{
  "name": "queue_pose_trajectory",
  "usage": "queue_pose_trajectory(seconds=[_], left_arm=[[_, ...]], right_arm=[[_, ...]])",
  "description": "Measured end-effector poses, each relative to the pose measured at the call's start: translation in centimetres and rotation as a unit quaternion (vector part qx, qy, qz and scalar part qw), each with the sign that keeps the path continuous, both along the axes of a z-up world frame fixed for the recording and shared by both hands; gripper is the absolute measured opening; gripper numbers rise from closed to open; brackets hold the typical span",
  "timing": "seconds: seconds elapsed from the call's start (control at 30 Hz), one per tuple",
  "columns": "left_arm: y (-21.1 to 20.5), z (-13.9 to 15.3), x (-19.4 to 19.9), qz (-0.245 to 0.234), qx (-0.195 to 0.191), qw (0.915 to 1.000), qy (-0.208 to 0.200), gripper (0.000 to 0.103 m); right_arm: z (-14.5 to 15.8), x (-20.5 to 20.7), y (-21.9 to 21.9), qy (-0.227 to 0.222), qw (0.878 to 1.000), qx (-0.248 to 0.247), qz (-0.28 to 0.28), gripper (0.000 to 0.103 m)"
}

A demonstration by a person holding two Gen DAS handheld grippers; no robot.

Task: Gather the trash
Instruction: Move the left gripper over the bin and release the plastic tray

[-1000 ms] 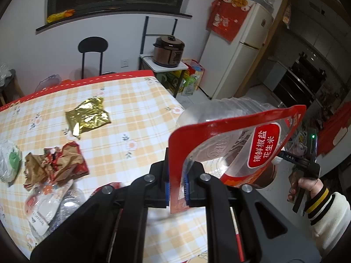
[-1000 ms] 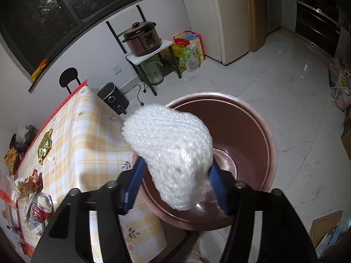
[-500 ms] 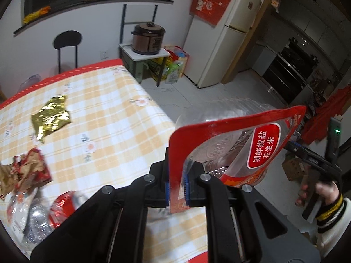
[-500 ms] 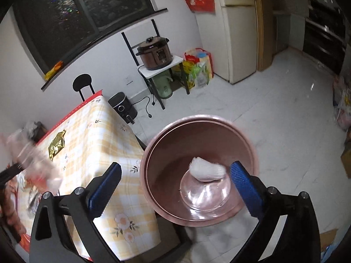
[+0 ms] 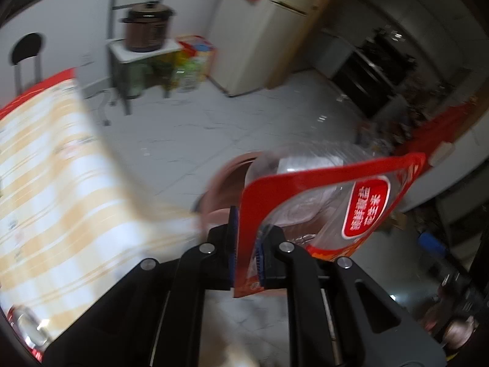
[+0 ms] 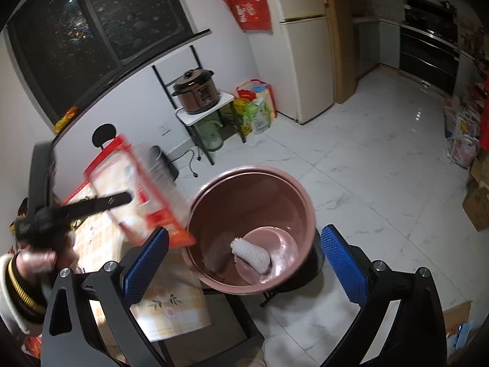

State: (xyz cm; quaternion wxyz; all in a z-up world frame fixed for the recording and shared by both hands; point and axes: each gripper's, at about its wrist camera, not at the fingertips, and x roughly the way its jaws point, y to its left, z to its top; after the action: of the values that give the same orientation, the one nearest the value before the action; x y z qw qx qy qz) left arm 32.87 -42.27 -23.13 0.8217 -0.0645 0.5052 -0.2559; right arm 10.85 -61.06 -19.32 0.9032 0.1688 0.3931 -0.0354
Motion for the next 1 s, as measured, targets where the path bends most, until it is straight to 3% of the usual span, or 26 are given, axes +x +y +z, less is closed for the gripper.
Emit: queue_pose_trajectory(seconds=[0.07, 0.13, 0.2, 0.33, 0.43, 0.53, 0.6, 0.7, 0.83, 1.0], left_arm=[[-2.5, 0.1, 0.9, -0.027, -0.011, 0.9996, -0.001, 0.029], [-4.0, 0.3, 1.2, -0.042, -0.022, 0.9988, -0.003, 0.066], [-5.0, 0.6, 1.4, -0.047, -0.025, 0.9985, -0.010, 0.082], [-4.1, 1.5, 1.2, -0.053, -0.047, 0.9972, -0.023, 0.086], [-2.5, 2.1, 0.8, -0.043, -0.042, 0.9977, -0.032, 0.087], [0.7, 3.3, 0.5, -0.019, -0.044, 0.9979, -0.044, 0.087], [3.3, 4.3, 0.0, 0.004, -0.044, 0.9975, -0.056, 0.095], [7.6, 6.1, -1.4, 0.039, -0.036, 0.9948, -0.087, 0.096], [13.7, 8.5, -3.8, 0.082, -0.005, 0.9889, -0.124, 0.097], [22.3, 11.2, -8.3, 0.153, 0.053, 0.9709, -0.176, 0.097]], right_arm=[[0.0, -0.6, -0.5, 0.003, 1.000, -0.001, -0.010, 0.098], [0.0, -1.0, -0.9, 0.003, 1.000, 0.000, -0.017, 0.098], [0.1, -1.5, -1.1, 0.002, 1.000, -0.002, -0.022, 0.098], [0.8, -2.1, -1.4, -0.007, 1.000, -0.004, -0.025, 0.098], [1.1, -1.9, -1.2, -0.013, 1.000, -0.001, -0.023, 0.098], [1.4, -1.4, -0.6, -0.020, 1.000, 0.000, -0.013, 0.098], [2.0, -0.7, 0.6, -0.025, 1.000, -0.003, -0.003, 0.098], [2.8, 0.3, 2.4, -0.037, 0.999, -0.010, 0.012, 0.098], [3.6, 1.4, 5.2, -0.048, 0.998, -0.022, 0.028, 0.098], [4.4, 2.0, 9.5, -0.060, 0.996, -0.036, 0.050, 0.098]])
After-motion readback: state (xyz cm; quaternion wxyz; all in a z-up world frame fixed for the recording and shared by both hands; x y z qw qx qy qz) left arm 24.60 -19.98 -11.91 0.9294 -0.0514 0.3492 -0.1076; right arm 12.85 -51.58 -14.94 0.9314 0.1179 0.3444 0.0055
